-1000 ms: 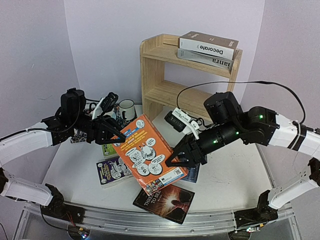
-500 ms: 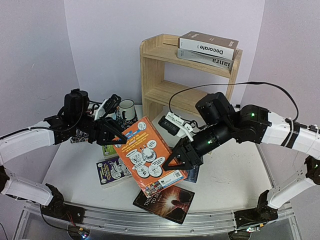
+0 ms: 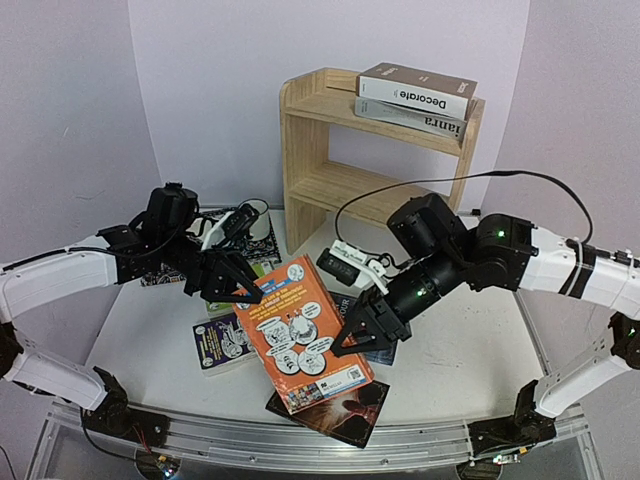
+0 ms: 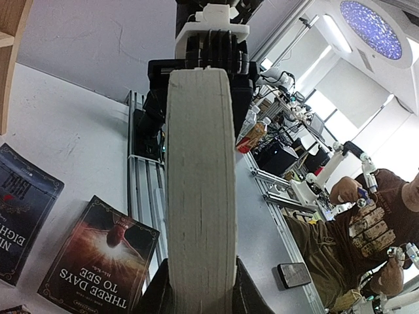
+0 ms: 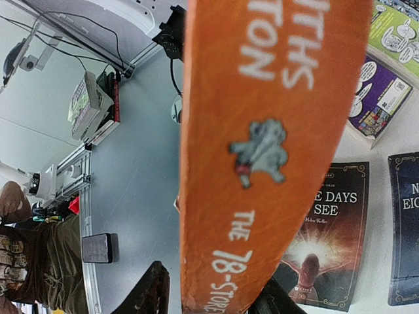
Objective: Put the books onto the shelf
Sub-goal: Pass from the left arm to the right
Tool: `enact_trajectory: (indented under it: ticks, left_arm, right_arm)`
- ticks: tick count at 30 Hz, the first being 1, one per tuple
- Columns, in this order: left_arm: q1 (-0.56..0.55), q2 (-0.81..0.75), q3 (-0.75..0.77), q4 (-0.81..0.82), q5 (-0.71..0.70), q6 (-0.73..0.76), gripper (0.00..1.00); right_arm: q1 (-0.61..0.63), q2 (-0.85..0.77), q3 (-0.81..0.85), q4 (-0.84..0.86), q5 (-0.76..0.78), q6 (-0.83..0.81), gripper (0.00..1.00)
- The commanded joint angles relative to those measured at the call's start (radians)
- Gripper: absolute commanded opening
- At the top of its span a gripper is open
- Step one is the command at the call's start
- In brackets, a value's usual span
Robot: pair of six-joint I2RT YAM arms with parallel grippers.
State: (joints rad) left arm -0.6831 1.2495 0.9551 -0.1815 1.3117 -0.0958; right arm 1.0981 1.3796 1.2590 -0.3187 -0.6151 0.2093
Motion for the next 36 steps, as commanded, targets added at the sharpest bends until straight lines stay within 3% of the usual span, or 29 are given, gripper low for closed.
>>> enact_trajectory:
  ticks: [1, 9, 13, 15, 19, 20, 24, 27, 32, 36]
  left_arm:
    - [-0.012, -0.002, 0.083, -0.036, 0.006, 0.077, 0.0]
    - [-0.012, -0.022, 0.106, -0.062, -0.037, 0.122, 0.0]
    - [-0.012, -0.03, 0.105, -0.066, -0.047, 0.132, 0.01]
    - [-0.012, -0.031, 0.103, -0.066, -0.052, 0.134, 0.19]
    - [-0.011, -0.038, 0.103, -0.07, -0.075, 0.14, 0.69]
    - [-0.011, -0.046, 0.105, -0.072, -0.108, 0.14, 0.78]
    - [-0.011, -0.09, 0.117, -0.076, -0.296, 0.118, 0.98]
    - [-0.01, -0.137, 0.117, -0.078, -0.526, 0.107, 1.0]
    - [-0.01, -0.194, 0.104, -0.063, -0.969, 0.048, 0.99]
    - [-0.011, -0.223, 0.083, -0.026, -1.109, 0.012, 0.99]
  right_arm:
    - [-0.001, 0.018, -0.013, -0.02, -0.044, -0.005, 0.37]
    - [0.0, 0.03, -0.03, -0.019, -0.057, -0.001, 0.31]
    - [0.0, 0.03, -0.031, -0.018, -0.059, -0.004, 0.16]
    - [-0.001, 0.024, -0.031, -0.017, -0.04, -0.015, 0.03]
    - [-0.001, 0.003, -0.04, -0.018, 0.029, -0.032, 0.0]
    - [-0.001, -0.005, -0.042, -0.019, 0.056, -0.035, 0.0]
    - [-0.001, -0.052, -0.06, -0.038, 0.178, -0.056, 0.0]
    - [0.0, -0.081, -0.067, -0.082, 0.347, -0.072, 0.0]
    - [0.0, -0.113, -0.06, -0.095, 0.752, -0.06, 0.0]
    - [-0.001, -0.137, -0.071, -0.009, 0.991, -0.032, 0.0]
